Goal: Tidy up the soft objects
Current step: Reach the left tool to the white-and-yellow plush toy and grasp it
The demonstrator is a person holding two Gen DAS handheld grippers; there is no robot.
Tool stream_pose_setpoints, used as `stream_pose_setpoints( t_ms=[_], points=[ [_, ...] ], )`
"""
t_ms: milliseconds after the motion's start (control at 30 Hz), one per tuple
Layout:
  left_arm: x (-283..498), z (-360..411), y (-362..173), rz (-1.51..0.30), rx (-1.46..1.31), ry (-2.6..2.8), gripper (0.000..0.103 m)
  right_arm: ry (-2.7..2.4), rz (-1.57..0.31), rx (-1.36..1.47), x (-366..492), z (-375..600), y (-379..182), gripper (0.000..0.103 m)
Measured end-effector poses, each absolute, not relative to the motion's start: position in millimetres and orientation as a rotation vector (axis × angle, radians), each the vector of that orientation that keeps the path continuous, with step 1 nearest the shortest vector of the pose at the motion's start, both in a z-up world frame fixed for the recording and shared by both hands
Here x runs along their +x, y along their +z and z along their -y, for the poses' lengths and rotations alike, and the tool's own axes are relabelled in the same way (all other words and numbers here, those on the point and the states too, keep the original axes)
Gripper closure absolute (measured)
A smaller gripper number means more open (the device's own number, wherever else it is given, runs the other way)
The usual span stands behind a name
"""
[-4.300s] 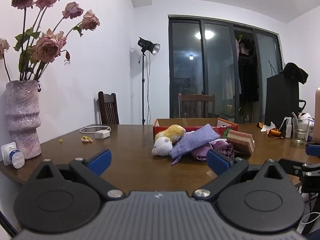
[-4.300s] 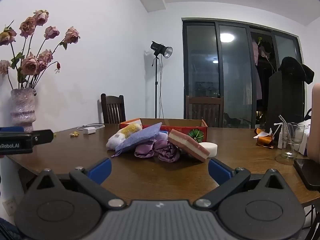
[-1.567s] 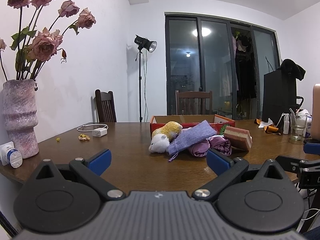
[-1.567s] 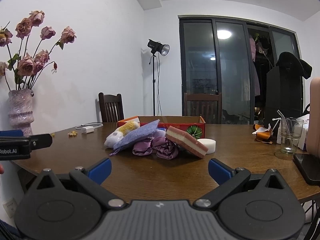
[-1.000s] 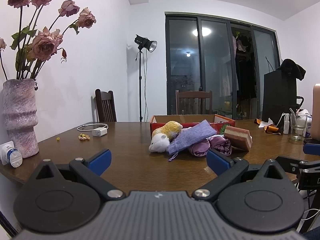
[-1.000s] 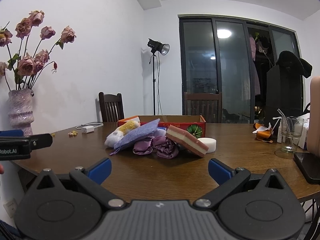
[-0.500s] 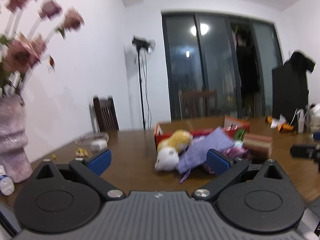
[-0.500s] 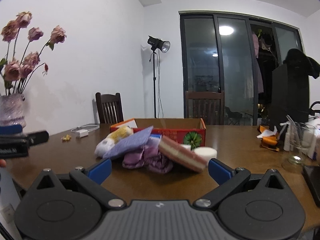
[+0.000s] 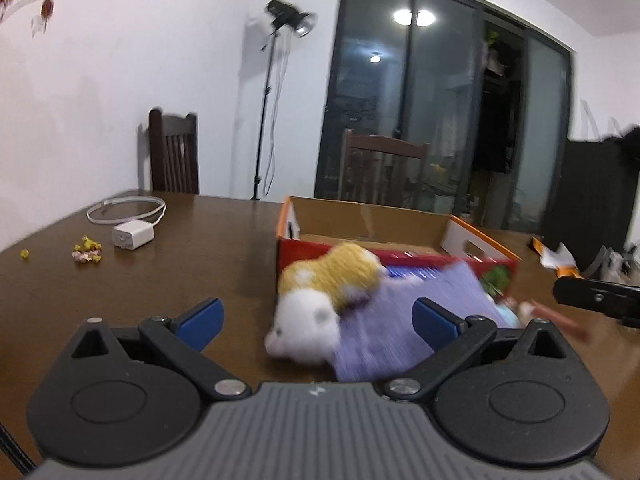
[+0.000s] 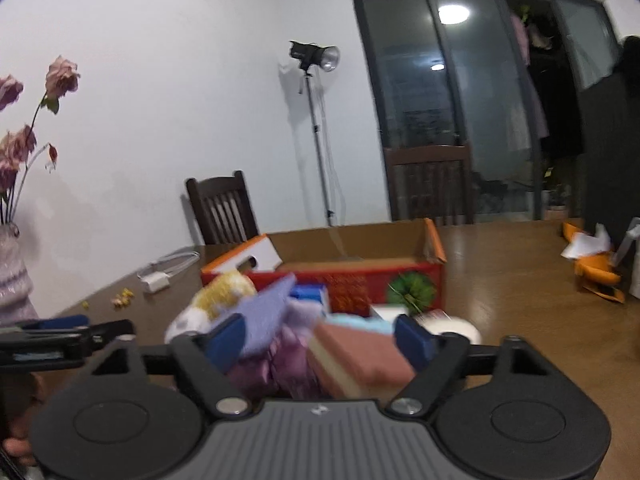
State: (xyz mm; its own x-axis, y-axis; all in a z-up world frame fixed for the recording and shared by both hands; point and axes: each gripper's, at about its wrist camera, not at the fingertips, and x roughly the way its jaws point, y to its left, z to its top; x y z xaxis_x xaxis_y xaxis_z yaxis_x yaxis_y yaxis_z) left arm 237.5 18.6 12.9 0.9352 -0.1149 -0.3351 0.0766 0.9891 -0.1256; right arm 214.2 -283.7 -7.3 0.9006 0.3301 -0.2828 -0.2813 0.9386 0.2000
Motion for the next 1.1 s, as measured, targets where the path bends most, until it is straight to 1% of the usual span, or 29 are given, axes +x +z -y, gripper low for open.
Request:
stream_pose_setpoints(
  t_ms=[133, 200, 300, 367, 400, 467, 500, 533, 567, 633, 667, 700, 833, 933, 1000, 1100],
  points=[
    [289, -29, 5, -0.408, -0.128, -0.118, 0.001, 0.449, -0.336, 0.181, 269, 259, 8, 0.030],
    [310, -31, -3, -0.472, -0.112, -0.127, 0.002, 0.513, -0.372, 0.180, 300, 237, 11, 0.030],
    [323, -37, -14, -0.522, -0.139, -0.163, 0.013, 0.510, -0.435, 0.104, 340, 200, 11, 0.030],
    [328, -41, -22, -0.558, -0.157, -0.190, 0.034, 0.533, -0.465, 0.102, 357, 181, 7, 0.030],
    [331, -43, -26, -0.577, -0.169, -0.204, 0.037, 0.546, -0.490, 0.102, 367, 172, 3, 0.030],
    [335, -47, -33, -0.609, -0.197, -0.230, 0.041, 0.552, -0.526, 0.086, 378, 159, -5, 0.040],
    [335, -48, -34, -0.611, -0.205, -0.232, 0.041, 0.553, -0.540, 0.062, 383, 153, -10, 0.042],
    [335, -49, -34, -0.604, -0.209, -0.235, 0.042, 0.554, -0.549, 0.031, 386, 146, -15, 0.046],
    [334, -49, -34, -0.597, -0.209, -0.237, 0.046, 0.549, -0.556, 0.012, 384, 142, -18, 0.053],
    [330, -51, -34, -0.580, -0.215, -0.237, 0.049, 0.547, -0.552, 0.003, 385, 140, -21, 0.055],
    [327, -52, -32, -0.570, -0.223, -0.241, 0.052, 0.555, -0.547, 0.024, 382, 144, -18, 0.060],
    [322, -54, -27, -0.555, -0.236, -0.242, 0.053, 0.572, -0.530, 0.045, 378, 146, -15, 0.062],
    [284, -51, 3, -0.438, -0.208, -0.260, 0.054, 0.575, -0.417, 0.024, 342, 151, 13, 0.063],
    [242, -43, 24, -0.374, -0.191, -0.314, 0.054, 0.572, -0.339, 0.069, 296, 170, 33, 0.063],
    [213, -32, 29, -0.377, -0.167, -0.356, 0.054, 0.557, -0.325, 0.109, 267, 187, 37, 0.063],
    [179, -17, 17, -0.433, -0.125, -0.409, 0.054, 0.531, -0.366, 0.149, 219, 215, 23, 0.063]
  ],
)
